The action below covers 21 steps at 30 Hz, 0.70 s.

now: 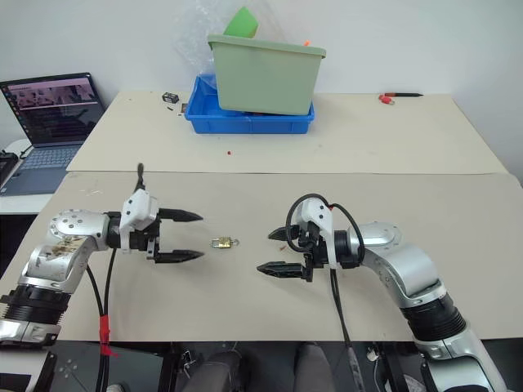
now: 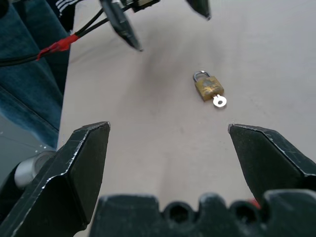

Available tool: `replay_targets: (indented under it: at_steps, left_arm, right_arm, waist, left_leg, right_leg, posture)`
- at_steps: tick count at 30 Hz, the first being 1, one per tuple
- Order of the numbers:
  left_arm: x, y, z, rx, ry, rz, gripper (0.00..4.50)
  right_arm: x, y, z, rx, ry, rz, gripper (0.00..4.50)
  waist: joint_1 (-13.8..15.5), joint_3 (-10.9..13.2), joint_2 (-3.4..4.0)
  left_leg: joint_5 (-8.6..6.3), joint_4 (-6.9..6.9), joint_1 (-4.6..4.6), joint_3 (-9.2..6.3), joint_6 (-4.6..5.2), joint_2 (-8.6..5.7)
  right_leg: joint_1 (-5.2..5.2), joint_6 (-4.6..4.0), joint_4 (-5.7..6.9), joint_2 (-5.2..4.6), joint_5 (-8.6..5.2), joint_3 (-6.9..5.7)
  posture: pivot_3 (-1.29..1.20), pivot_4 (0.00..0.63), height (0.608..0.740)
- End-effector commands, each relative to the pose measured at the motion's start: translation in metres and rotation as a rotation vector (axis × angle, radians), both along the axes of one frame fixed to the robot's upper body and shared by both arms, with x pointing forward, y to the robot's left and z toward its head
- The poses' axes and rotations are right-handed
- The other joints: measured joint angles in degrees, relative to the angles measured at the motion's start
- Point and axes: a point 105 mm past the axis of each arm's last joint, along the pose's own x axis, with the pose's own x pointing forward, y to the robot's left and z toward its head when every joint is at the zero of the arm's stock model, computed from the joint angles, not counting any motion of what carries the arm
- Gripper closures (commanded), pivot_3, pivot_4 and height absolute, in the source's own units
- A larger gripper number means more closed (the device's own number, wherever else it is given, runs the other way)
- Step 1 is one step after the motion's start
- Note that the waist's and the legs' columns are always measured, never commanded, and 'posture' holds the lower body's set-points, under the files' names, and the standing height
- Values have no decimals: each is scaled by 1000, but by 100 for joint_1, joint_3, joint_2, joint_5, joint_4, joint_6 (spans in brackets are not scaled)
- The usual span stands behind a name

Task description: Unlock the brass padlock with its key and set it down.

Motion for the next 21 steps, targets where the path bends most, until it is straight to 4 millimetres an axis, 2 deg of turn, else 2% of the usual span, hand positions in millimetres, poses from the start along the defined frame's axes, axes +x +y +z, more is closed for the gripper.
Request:
replay_targets:
  at_steps: [1, 2, 6, 12, 21]
  left_arm:
    - [8, 2, 0, 26, -26, -28, 46]
    - [11, 2, -1, 22, -25, -27, 46]
    - [36, -21, -13, -23, -44, -36, 46]
    - [41, -41, -31, -11, -18, -107, 46]
    - [43, -25, -53, 83, 55, -85, 46]
  right_arm:
    - [3, -1, 9, 25, -65, -27, 0]
    - [3, -1, 10, 27, -67, -32, 0]
    - [-1, -1, 11, 48, -71, -73, 0]
    - [-1, -5, 4, 30, -67, -131, 0]
    - [0, -14, 8, 28, -90, -203, 0]
  waist:
    - [-2, 0, 0]
    - [-3, 0, 0]
    - [95, 0, -1]
    - [61, -1, -2]
    - [36, -3, -4]
  left_leg:
    - [0, 1, 0, 0, 0, 0]
    - [0, 1, 0, 2, 1, 0]
    - [1, 6, -2, 2, 0, 0]
    - [-2, 16, -20, 11, 5, 0]
    - [-13, 24, -21, 12, 26, 3]
  right_leg:
    - [0, -1, 1, 0, 0, 0]
    - [0, -2, 1, 0, 1, 0]
    - [3, -3, -1, 1, 3, -6]
    - [-9, -3, 0, 0, 5, -2]
    - [-6, -3, 2, 0, 5, -2]
  posture:
    - [0, 150, 740]
    - [0, 150, 740]
    - [0, 150, 740]
    - [0, 150, 740]
    - [0, 150, 740]
